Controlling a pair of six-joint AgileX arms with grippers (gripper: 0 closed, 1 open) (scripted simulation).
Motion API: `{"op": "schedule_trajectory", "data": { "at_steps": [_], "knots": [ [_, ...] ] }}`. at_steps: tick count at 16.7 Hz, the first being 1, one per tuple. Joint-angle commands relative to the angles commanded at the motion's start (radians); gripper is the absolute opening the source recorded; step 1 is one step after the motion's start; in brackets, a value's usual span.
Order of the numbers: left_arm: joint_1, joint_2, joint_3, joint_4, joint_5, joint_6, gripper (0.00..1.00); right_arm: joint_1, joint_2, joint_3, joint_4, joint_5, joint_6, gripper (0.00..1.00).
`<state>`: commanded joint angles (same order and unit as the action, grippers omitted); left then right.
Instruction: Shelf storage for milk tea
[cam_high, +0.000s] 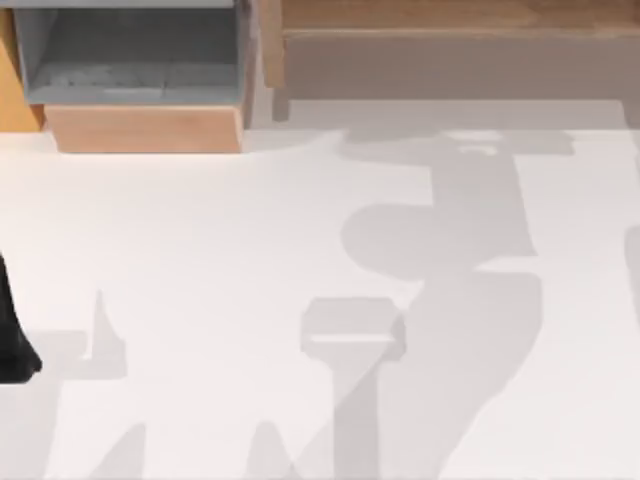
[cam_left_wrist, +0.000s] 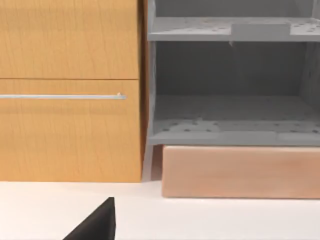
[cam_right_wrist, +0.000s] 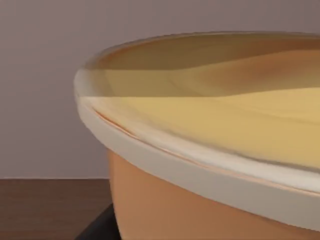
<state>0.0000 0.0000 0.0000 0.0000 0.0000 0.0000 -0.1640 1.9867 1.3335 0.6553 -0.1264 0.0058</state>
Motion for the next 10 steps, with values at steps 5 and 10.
{"op": "schedule_trajectory", "data": {
  "at_steps": [5,10],
  "knots": [
    [0.000,0.000,0.000,0.000,0.000,0.000,1.00,0.000,0.000,0.000,0.000,0.000,0.000,0.53],
    [0.000,0.000,0.000,0.000,0.000,0.000,1.00,0.000,0.000,0.000,0.000,0.000,0.000,0.90]
  ]
}}
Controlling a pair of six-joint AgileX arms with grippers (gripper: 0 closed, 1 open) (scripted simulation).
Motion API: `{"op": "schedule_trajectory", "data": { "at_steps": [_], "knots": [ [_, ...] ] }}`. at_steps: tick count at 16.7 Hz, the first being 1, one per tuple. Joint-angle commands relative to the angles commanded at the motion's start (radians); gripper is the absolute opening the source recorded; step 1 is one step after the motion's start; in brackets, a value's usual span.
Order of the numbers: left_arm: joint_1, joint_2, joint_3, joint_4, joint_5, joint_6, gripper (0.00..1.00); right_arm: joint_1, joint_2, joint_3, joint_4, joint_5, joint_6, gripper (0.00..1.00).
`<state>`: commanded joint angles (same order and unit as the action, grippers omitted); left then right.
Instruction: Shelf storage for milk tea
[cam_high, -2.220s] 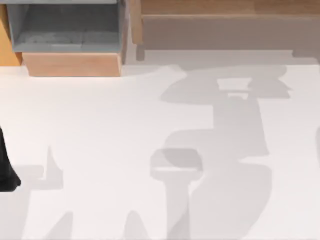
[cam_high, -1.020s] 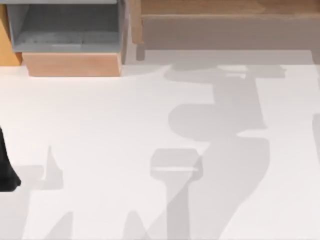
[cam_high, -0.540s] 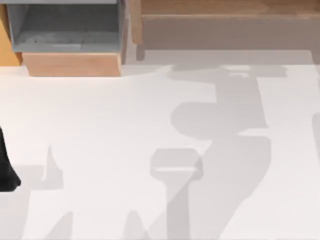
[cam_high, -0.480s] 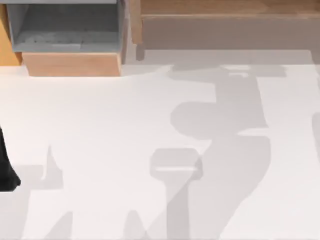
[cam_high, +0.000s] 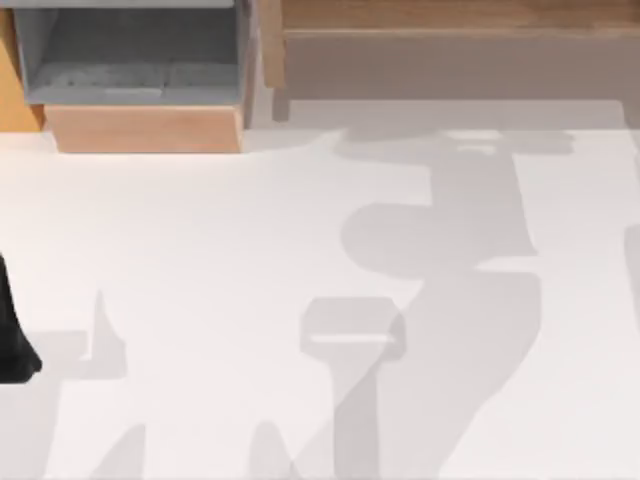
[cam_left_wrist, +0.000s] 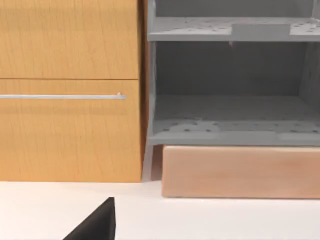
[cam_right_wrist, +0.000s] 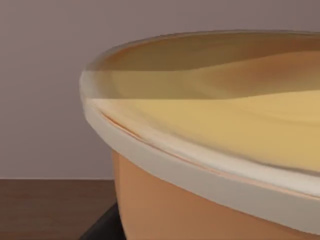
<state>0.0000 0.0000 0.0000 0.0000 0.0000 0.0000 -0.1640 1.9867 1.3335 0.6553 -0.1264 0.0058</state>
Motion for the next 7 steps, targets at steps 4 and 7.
{"op": "schedule_trajectory", "data": {
  "at_steps": [4,7],
  "knots": [
    [0.000,0.000,0.000,0.000,0.000,0.000,1.00,0.000,0.000,0.000,0.000,0.000,0.000,1.00],
    [0.000,0.000,0.000,0.000,0.000,0.000,1.00,0.000,0.000,0.000,0.000,0.000,0.000,1.00]
  ]
}}
